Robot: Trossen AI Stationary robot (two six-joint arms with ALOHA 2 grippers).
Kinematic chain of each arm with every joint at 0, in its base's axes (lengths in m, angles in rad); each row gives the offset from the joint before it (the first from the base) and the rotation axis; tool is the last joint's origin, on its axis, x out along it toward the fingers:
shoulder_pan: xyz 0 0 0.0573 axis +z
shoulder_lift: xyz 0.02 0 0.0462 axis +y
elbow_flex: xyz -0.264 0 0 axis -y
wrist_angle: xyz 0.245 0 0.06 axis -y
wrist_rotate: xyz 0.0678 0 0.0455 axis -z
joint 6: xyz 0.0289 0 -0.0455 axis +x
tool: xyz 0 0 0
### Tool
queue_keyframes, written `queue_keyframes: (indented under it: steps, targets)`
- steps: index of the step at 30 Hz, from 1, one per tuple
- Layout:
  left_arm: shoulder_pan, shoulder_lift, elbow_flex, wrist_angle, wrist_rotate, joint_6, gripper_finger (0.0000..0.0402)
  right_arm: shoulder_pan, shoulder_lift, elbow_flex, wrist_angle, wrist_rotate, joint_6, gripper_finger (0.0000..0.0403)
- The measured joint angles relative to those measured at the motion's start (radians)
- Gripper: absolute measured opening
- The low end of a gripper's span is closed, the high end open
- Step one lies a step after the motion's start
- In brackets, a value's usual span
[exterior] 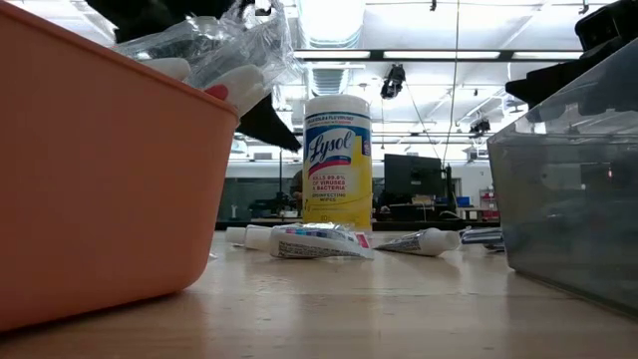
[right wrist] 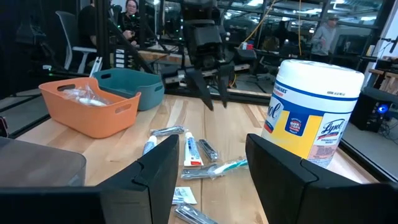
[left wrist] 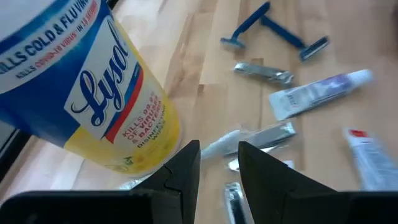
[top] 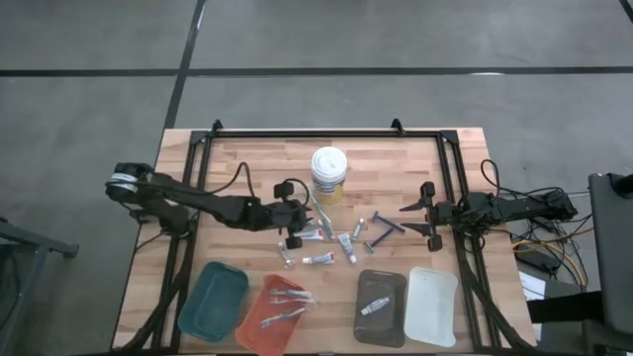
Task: Pick & Place Travel size toiletries
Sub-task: Put the green toothbrush into the orange bin
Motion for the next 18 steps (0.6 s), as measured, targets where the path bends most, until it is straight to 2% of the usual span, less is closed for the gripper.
queue_keyframes:
  steps: [18]
  targets:
    - [0.085, 0.219, 0.119, 0.007, 0.011, 0.082, 0.0115, 0.0, 0.0, 0.0, 0.0, 0.0, -0.001, 0.0183]
